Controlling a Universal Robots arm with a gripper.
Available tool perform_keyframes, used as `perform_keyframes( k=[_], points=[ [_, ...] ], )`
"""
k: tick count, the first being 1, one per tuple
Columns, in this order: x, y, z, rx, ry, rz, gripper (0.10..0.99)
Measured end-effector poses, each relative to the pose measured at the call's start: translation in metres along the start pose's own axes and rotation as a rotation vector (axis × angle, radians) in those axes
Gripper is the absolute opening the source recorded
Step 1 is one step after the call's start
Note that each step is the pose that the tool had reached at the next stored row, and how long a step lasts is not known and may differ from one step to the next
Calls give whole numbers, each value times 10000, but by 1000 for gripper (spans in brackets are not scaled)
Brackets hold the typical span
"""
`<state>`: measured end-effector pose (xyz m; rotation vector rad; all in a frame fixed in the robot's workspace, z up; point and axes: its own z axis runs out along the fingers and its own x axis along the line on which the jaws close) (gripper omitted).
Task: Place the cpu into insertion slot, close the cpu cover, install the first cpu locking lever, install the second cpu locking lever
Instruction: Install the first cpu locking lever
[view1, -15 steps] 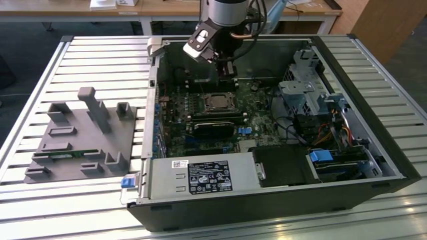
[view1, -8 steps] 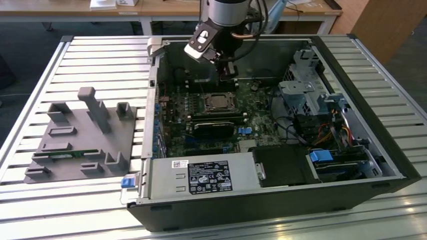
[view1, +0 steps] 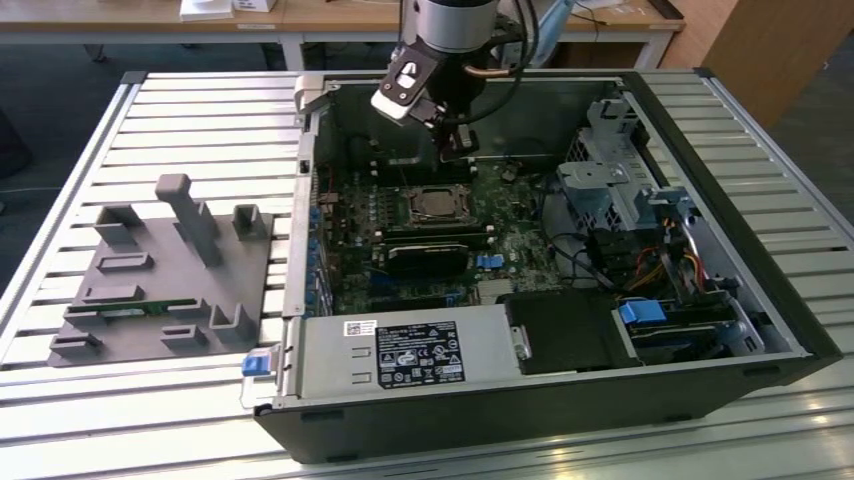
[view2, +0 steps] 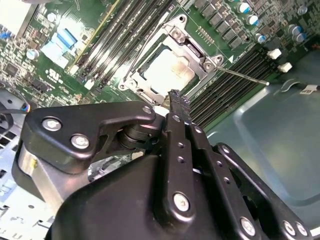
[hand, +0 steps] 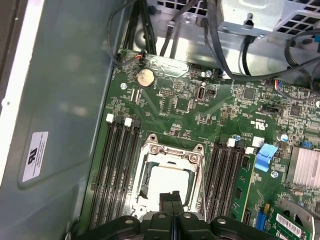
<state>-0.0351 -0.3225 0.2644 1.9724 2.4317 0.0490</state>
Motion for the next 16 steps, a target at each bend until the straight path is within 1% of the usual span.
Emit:
perform_keyframes(
  k=[7, 16],
  points=[
    [0, 0, 0, 10, 23, -785, 106],
    [0, 0, 0, 19, 48, -1581, 106]
  ],
)
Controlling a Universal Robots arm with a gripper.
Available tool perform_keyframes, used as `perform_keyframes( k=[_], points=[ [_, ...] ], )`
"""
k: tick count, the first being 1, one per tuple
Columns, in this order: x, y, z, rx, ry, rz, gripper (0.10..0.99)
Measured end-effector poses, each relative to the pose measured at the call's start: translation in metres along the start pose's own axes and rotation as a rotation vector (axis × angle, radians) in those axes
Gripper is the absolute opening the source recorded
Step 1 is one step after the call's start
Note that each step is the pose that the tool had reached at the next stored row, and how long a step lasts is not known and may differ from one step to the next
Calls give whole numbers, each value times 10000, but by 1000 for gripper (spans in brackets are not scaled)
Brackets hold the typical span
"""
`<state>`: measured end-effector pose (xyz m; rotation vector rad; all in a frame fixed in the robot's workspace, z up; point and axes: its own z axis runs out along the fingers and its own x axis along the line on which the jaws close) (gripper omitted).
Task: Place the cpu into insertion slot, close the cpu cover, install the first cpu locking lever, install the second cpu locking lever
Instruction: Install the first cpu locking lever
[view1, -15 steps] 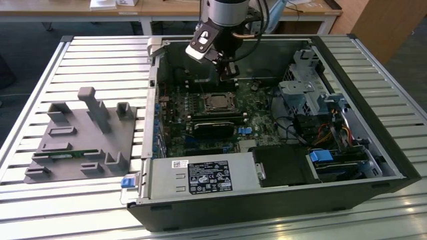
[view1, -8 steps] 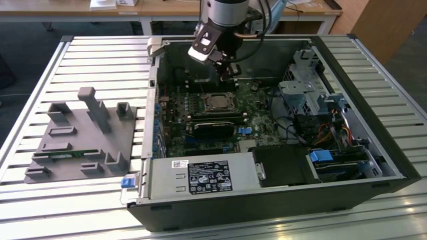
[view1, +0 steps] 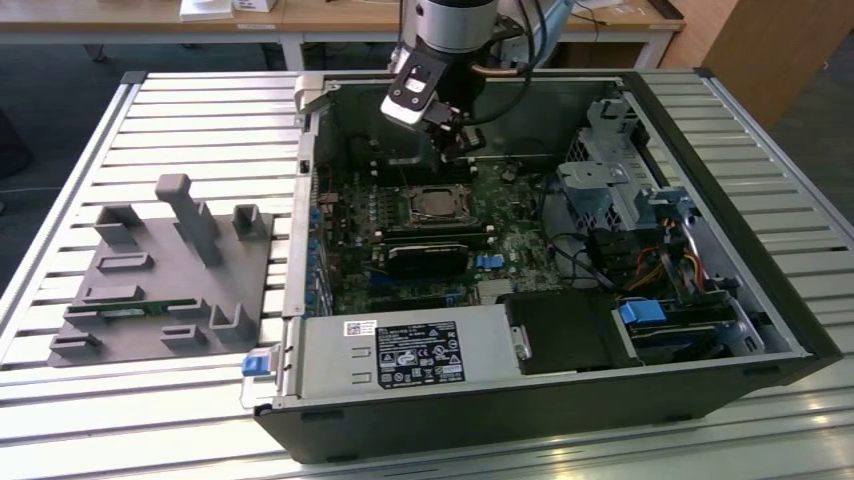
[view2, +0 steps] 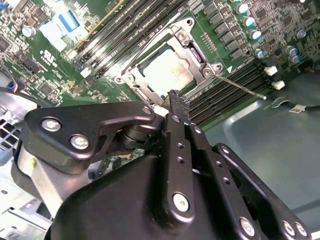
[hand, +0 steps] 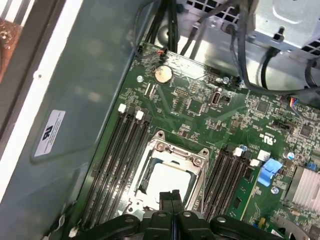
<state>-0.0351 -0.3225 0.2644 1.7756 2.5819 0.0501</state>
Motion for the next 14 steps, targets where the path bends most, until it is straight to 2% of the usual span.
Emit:
perform_keyframes(
  k=[14],
  points=[
    [0, 0, 0, 13, 32, -1061, 106]
  ],
)
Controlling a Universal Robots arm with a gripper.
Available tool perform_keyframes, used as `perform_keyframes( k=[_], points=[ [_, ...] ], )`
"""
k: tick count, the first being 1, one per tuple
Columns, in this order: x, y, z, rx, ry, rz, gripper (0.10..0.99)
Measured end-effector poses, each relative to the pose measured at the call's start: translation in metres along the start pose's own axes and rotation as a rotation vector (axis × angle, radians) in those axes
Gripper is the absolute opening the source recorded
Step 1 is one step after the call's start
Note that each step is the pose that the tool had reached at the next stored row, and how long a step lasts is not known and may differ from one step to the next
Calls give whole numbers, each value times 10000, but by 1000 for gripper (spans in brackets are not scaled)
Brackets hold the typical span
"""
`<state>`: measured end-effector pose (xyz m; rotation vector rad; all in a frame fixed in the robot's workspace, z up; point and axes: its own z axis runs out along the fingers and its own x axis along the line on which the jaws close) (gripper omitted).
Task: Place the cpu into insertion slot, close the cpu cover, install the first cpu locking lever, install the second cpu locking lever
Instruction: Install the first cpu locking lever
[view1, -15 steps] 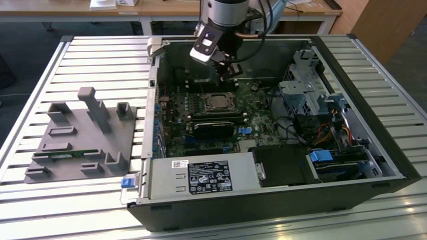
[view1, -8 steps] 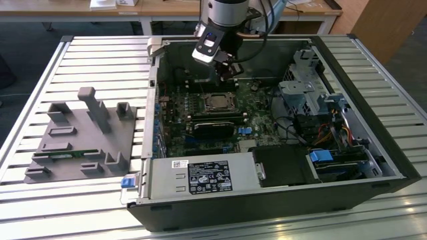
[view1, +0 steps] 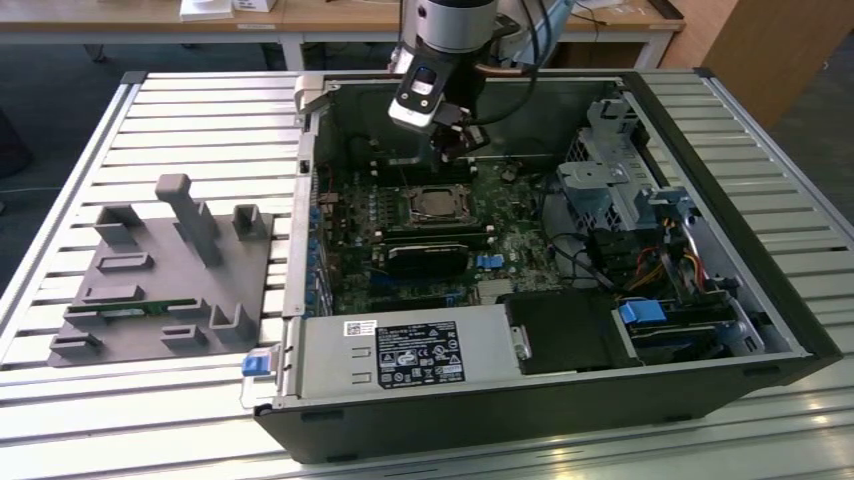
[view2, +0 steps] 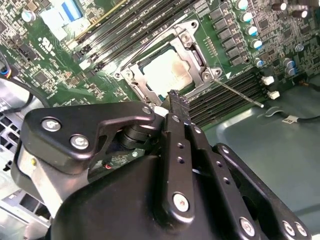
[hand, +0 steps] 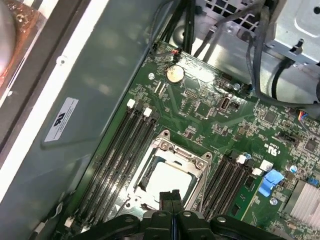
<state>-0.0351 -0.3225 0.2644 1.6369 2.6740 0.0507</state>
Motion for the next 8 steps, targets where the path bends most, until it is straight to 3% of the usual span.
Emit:
perform_keyframes(
  k=[8],
  points=[
    [0, 0, 0, 11, 29, -927, 106]
  ],
)
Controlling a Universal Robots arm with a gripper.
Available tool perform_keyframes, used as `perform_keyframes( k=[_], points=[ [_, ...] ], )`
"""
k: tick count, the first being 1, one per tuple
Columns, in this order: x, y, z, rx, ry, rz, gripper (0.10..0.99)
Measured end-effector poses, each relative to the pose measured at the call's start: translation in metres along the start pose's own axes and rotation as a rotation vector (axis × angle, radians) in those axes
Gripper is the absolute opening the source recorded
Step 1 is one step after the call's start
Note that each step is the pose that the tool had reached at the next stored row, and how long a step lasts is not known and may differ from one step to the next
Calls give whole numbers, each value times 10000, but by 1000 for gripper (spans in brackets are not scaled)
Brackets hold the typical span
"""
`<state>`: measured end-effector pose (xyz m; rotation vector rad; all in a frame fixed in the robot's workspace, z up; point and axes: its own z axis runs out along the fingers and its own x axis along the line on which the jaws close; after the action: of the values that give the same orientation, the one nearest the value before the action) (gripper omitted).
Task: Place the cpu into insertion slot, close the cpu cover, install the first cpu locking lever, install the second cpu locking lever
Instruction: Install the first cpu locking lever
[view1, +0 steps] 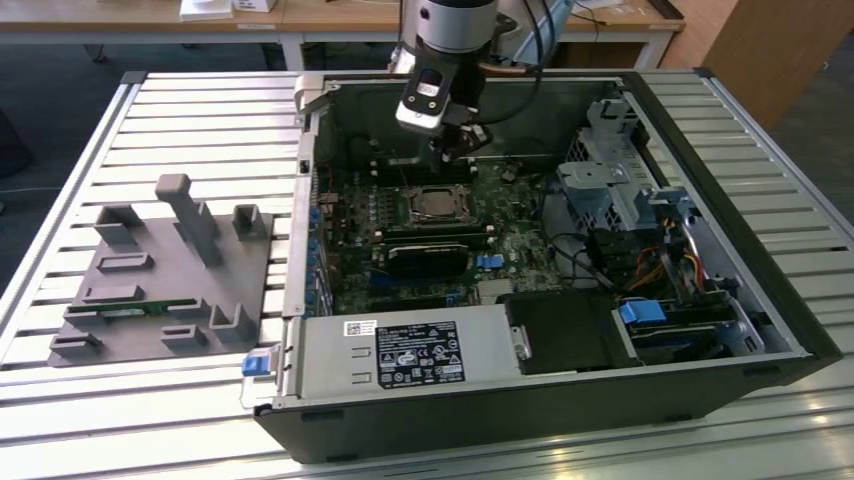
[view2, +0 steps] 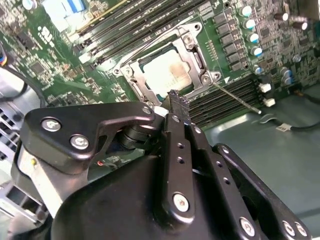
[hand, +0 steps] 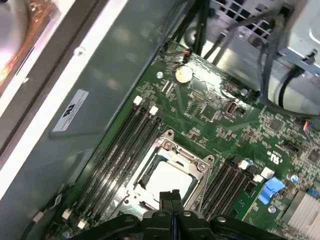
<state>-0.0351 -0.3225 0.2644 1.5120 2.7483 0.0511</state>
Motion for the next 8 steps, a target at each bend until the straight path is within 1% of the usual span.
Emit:
perform_keyframes(
  k=[8],
  points=[
    [0, 0, 0, 17, 44, -1448, 106]
  ],
)
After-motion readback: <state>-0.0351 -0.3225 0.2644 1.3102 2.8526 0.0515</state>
